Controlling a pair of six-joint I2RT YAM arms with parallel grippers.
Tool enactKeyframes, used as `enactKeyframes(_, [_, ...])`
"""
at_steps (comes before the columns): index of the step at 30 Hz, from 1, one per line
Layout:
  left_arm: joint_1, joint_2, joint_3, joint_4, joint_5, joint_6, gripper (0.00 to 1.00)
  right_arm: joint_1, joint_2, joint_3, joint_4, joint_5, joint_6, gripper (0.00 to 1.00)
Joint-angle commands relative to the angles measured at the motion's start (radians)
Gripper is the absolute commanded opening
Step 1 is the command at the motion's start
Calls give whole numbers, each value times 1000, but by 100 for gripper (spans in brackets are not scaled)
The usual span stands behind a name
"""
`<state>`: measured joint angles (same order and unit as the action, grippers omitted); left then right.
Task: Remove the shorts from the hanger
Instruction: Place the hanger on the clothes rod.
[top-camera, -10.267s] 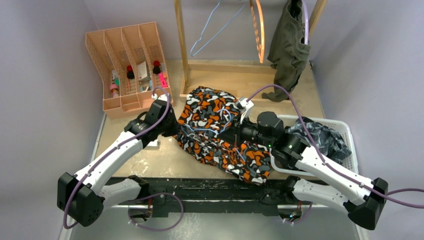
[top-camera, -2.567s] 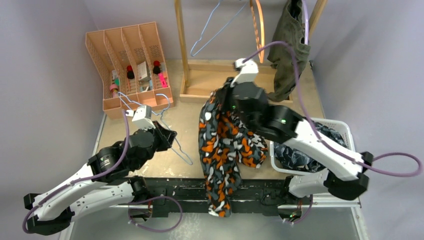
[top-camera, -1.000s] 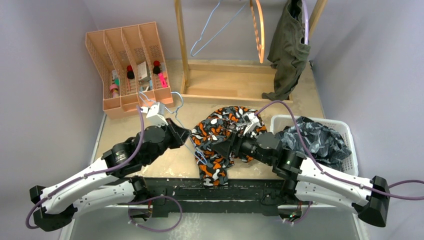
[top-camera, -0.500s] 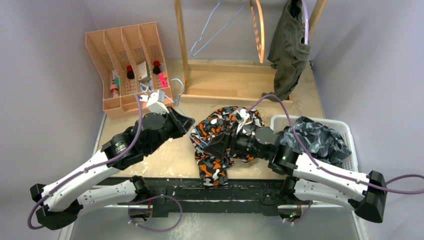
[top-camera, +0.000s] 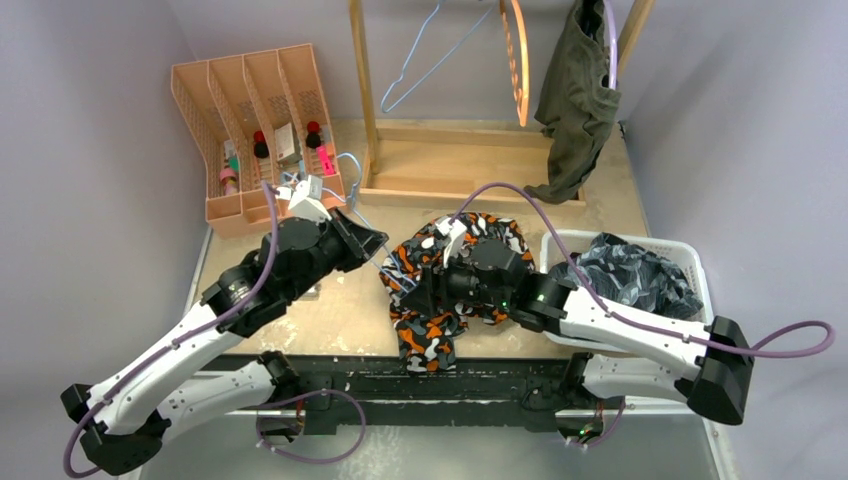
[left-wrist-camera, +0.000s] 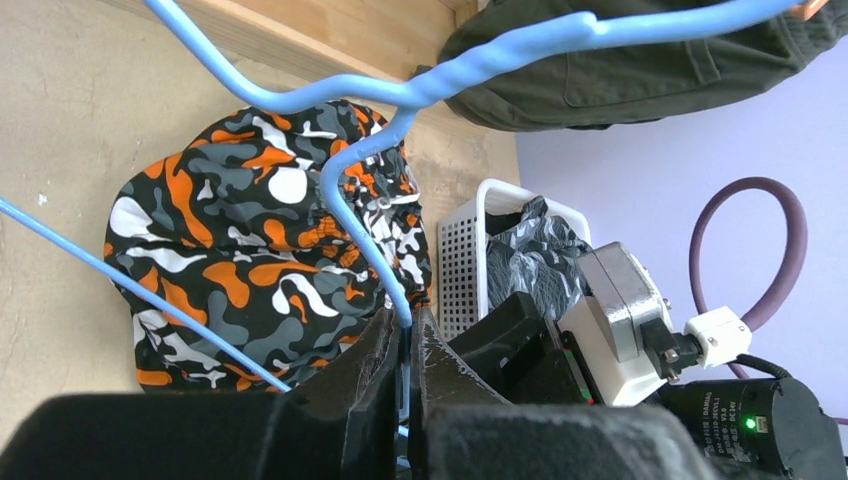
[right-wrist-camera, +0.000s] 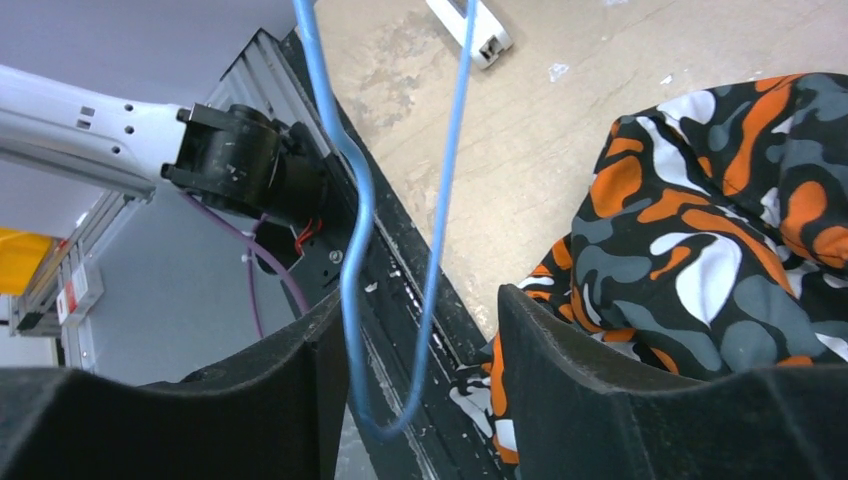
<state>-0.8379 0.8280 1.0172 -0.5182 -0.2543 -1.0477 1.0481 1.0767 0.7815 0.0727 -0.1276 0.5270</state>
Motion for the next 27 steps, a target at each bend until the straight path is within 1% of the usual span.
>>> enactKeyframes(1, [7, -32, -45, 102, 18, -45, 0, 7, 44, 89, -10, -49, -47, 53])
enactKeyframes(4, [8, -34, -48, 109, 23, -49, 0, 7, 45, 99, -27, -17, -62, 52])
enactKeyframes(6, [8, -34, -46, 100, 24, -49, 0, 8, 35, 100, -21, 1, -67, 48])
enactKeyframes(7, [8, -34, -47, 95, 20, -50, 0, 8, 38, 105, -28, 7, -70, 46])
enactKeyframes(9, [8, -40, -56, 88, 3, -55, 0, 12, 72, 143, -97, 44, -80, 37])
enactKeyframes(11, [9, -55, -76, 94, -12, -73, 0, 34, 115, 175, -140, 62, -99, 35])
enactKeyframes(14, [8, -76, -103, 122, -16, -96, 0, 50, 128, 170, -100, 58, -109, 31])
enactKeyframes(16, [8, -84, -98, 112, -28, -97, 0, 51, 118, 156, -78, 52, -101, 25])
enactKeyframes(22, [8, -104, -80, 60, -84, -83, 0, 54, 96, 152, -97, 56, -91, 9])
enactKeyframes(26, [8, -111, -79, 67, -90, -84, 0, 54, 59, 127, -61, 34, -77, 0])
enactKeyframes(27, [8, -112, -78, 67, -89, -83, 0, 55, 51, 121, -53, 31, -73, 0])
